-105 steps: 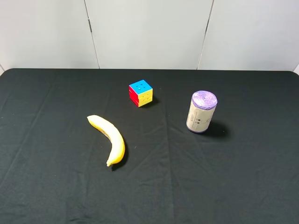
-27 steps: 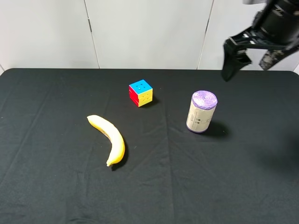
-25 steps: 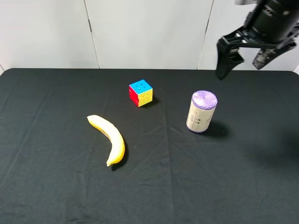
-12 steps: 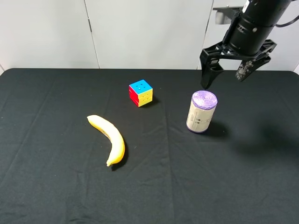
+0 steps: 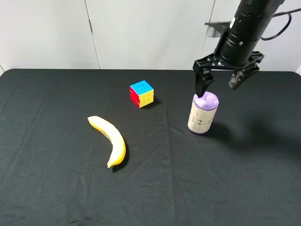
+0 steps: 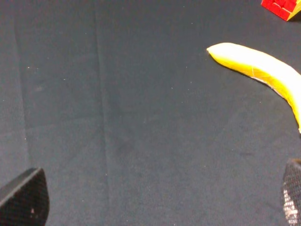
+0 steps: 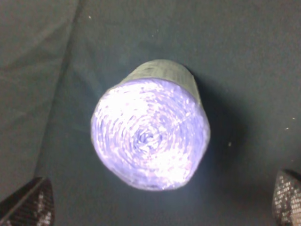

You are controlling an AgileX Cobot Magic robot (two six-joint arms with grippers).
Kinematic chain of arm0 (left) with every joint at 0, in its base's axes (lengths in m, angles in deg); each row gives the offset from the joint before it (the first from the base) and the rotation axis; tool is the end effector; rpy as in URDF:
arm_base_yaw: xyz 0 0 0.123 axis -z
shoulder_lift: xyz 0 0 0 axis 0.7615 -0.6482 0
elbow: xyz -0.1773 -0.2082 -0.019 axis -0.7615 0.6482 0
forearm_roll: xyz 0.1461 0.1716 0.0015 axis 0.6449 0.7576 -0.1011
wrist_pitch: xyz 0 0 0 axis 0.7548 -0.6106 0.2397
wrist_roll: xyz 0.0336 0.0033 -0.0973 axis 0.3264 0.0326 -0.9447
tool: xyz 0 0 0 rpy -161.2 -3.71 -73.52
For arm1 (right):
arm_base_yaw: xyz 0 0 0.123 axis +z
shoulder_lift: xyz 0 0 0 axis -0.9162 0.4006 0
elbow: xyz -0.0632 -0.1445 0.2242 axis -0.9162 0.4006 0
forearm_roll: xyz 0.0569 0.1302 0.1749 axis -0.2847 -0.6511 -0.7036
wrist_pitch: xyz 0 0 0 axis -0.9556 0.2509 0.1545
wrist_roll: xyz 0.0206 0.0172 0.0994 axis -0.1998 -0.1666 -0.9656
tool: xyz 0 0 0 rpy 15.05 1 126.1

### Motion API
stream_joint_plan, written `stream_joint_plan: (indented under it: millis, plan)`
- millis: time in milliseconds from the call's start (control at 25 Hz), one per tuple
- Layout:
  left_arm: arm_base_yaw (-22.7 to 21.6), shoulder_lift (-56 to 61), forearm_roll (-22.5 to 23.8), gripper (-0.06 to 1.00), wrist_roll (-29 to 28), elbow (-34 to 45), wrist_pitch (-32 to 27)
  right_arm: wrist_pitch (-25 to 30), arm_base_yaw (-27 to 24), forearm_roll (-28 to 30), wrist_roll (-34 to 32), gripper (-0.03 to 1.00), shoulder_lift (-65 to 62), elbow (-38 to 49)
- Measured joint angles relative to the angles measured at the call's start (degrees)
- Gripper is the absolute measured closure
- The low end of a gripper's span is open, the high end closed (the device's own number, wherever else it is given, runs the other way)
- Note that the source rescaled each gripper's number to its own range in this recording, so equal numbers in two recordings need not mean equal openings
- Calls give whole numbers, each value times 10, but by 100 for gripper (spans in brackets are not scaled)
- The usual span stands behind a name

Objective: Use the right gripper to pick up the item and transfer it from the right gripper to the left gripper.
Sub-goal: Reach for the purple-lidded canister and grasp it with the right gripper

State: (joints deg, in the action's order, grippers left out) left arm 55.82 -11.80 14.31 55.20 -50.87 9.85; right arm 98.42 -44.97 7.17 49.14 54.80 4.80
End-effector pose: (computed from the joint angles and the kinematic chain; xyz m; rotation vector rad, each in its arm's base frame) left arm -0.0062 0.0013 0.2558 0.1249 2.0485 -0.0516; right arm 0.3052 0.1292 0.2458 -0.4956 2.9571 0.1762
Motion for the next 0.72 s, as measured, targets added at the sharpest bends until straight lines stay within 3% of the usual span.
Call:
stream_joint_plan:
  millis: [720]
  plan:
    - [0, 0, 0, -1, 0, 0, 0, -32, 0, -23, 13, -3, 67, 0]
